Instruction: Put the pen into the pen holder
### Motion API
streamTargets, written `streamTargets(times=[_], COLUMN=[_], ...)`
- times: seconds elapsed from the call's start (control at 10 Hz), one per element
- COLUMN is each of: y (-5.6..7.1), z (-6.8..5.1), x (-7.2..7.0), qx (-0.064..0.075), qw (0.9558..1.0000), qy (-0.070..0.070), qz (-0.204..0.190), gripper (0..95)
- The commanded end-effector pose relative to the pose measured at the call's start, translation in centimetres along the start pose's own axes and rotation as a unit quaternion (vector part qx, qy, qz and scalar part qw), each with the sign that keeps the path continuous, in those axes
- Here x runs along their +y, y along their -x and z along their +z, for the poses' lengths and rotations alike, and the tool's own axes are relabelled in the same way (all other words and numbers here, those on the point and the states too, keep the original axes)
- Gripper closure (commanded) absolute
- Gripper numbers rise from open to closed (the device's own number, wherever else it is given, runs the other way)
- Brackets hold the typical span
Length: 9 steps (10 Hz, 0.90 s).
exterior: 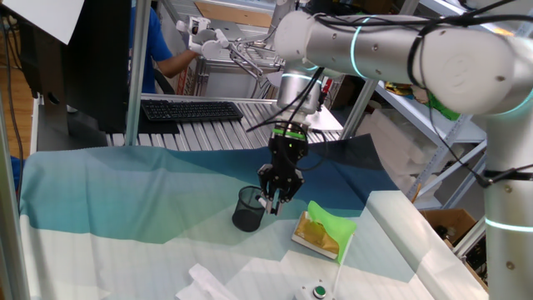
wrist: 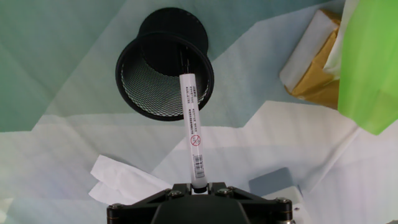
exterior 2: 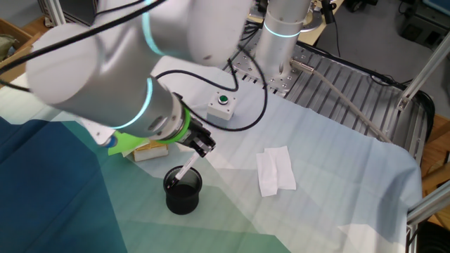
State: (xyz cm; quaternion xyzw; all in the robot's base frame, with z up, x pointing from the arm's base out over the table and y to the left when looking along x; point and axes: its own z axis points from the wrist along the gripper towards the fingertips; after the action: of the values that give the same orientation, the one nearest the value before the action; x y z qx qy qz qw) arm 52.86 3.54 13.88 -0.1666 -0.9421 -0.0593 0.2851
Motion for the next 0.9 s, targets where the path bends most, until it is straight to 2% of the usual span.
streamTargets(times=[0.1, 0.5, 0.9], y=[-0.18, -0.18, -0.18], z=[0.27, 0.27, 0.27], x=[-0.13, -0.13, -0.13], qx=[-0.004, 0.011, 0.015], qw=[1.0, 0.9997, 0.9993], qy=[0.0, -0.002, 0.008], qz=[0.004, 0.02, 0.032], gripper=[95.0, 95.0, 95.0])
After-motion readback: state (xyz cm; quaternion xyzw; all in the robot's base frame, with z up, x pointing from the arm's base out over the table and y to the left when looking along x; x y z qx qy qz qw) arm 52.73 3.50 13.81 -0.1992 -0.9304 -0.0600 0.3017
